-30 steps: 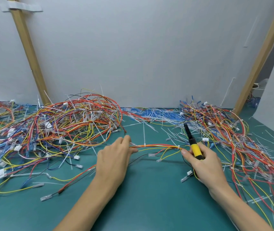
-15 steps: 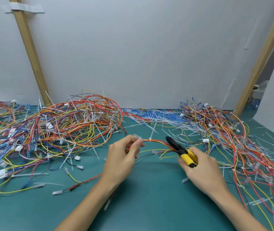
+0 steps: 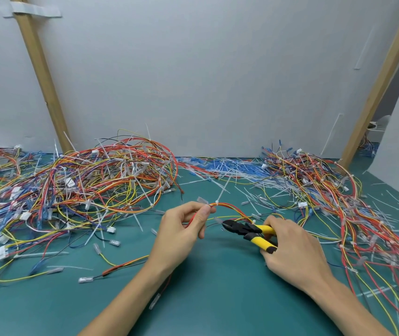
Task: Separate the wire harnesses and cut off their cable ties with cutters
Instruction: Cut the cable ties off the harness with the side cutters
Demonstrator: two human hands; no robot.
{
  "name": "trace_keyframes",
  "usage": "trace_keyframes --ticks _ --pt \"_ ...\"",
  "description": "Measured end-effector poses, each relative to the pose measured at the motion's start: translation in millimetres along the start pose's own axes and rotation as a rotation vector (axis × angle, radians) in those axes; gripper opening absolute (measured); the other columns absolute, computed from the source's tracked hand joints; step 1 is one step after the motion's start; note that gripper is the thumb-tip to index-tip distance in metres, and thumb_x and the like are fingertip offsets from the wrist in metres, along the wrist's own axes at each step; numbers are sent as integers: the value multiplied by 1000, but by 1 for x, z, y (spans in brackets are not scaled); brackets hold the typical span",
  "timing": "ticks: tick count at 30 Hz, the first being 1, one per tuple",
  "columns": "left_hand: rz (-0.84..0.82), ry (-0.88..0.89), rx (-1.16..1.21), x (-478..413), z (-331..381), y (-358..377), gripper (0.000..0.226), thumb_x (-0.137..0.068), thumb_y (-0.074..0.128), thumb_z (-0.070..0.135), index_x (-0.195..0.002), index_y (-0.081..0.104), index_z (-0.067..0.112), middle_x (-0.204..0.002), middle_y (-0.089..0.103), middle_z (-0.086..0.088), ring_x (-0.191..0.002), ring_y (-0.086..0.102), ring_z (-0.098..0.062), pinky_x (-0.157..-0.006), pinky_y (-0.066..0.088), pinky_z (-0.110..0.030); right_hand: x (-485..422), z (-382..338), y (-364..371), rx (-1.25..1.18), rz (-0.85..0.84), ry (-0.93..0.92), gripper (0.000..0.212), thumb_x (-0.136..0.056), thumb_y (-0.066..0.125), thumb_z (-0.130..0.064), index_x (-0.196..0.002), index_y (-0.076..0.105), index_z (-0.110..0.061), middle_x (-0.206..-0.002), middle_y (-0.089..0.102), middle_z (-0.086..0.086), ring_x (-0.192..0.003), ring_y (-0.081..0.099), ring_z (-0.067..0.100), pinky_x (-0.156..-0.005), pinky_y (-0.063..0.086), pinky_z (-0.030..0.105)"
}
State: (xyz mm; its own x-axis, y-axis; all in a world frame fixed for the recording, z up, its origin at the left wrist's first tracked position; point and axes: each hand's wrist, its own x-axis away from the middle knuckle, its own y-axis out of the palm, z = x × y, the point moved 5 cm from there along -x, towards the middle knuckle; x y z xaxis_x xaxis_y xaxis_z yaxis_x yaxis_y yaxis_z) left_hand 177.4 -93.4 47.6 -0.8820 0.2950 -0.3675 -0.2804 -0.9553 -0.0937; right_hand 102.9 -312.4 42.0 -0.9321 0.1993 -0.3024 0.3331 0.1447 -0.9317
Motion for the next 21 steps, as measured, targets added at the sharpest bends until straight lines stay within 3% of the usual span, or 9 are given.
trace_keyframes --ticks 4,6,8,12,15,18,21 --pt "58 6 -39 1 2 -1 34 -92 57 46 -89 75 17 -58 56 18 -53 42 3 -53 29 -11 2 -3 -4 -13 37 -34 26 -75 68 -41 -86 45 -34 -85 51 -13 -75 49 17 -55 31 31" --pt "111 12 -149 1 0 -4 39 -95 53 51 -80 75 22 -49 42 14 -49 33 -2 -49 22 -17 3 -5 -8 -24 53 -45 27 -76 70 -43 -88 47 -35 -95 48 -14 -72 52 19 -54 35 31" --pt "161 4 -286 1 -3 -9 42 -98 52 49 -72 72 23 -45 34 9 -47 30 -7 -48 21 -21 4 -6 -13 -29 74 -38 27 -76 72 -42 -90 51 -35 -103 46 -16 -72 58 21 -56 45 34" --pt "192 22 -468 2 -5 -15 36 -97 58 43 -68 69 24 -46 42 7 -46 37 -11 -48 23 -22 7 -10 -21 -63 138 -41 28 -73 77 -37 -90 54 -34 -94 52 -11 -75 60 24 -57 49 37" --pt "172 123 -577 3 0 -13 29 -97 60 42 -75 69 26 -46 45 9 -46 40 -14 -50 31 -27 7 -12 -25 -50 206 -62 32 -68 81 -29 -90 57 -30 -84 56 -10 -76 57 25 -58 40 32" --pt "154 244 -684 5 9 -10 27 -98 58 44 -84 72 26 -54 61 5 -55 58 -21 -55 48 -36 8 -12 -27 13 269 -81 34 -65 83 -28 -90 59 -26 -79 56 -9 -76 52 24 -67 38 35" --pt "167 411 -801 9 18 -7 29 -98 54 45 -83 69 26 -56 62 4 -54 59 -23 -50 48 -38 7 -9 -26 39 278 -57 35 -66 81 -30 -94 61 -25 -82 55 -8 -80 51 25 -71 38 38"
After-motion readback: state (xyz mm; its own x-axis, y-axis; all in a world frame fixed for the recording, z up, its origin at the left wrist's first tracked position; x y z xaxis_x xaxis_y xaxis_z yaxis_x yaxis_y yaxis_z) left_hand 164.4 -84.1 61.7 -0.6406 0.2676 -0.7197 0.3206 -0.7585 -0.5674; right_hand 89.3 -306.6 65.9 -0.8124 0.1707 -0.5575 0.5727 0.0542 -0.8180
